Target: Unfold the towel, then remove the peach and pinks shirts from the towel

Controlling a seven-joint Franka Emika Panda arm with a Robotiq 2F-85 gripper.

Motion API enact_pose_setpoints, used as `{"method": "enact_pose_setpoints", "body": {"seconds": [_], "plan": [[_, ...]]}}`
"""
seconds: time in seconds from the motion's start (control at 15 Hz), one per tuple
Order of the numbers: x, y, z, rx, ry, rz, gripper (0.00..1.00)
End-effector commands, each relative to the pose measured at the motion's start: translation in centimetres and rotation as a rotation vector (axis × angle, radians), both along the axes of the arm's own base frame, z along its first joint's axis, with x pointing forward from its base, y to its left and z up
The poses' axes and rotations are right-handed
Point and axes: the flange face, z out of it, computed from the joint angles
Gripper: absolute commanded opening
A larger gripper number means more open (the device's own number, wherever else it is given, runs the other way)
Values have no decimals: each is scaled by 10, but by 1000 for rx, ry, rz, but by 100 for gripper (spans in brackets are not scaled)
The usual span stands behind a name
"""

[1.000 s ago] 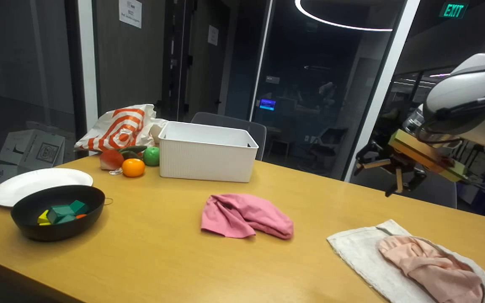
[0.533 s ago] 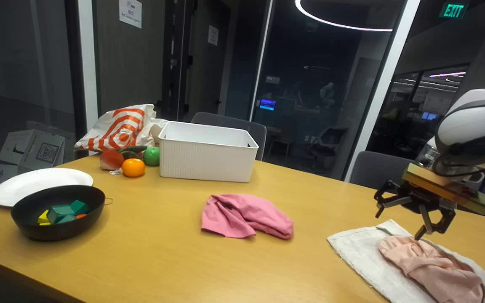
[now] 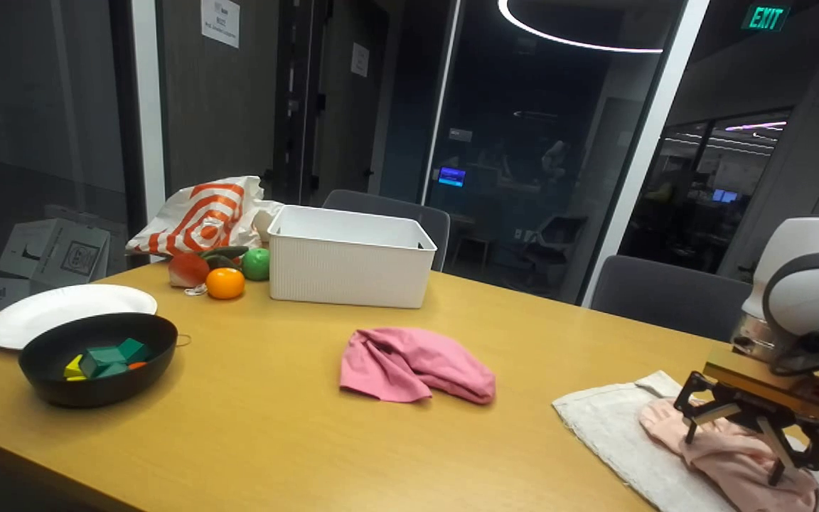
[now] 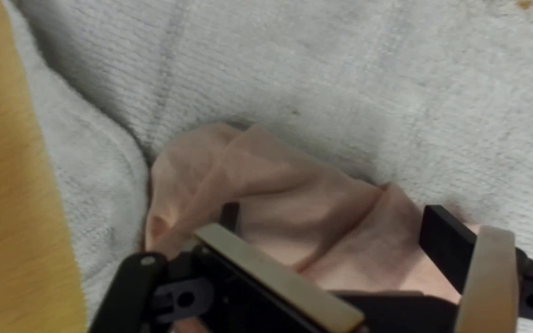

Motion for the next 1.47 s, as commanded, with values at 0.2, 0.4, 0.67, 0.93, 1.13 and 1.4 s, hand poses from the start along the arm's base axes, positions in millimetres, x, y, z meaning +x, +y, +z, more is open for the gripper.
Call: {"method": "enact_pose_setpoints", "body": {"seconds": [0.2, 0.4, 0.67, 0.93, 1.13, 1.4], "plan": [[-20, -8, -20, -33, 19, -53, 66], [-19, -7, -20, -32, 11, -64, 42], [-17, -7, -13, -48, -12, -68, 12], [-12, -10, 22, -148, -71, -39, 8], [-4, -11, 64, -256, -160, -4, 9], [13, 2, 136, -349, -358, 59, 9]]}}
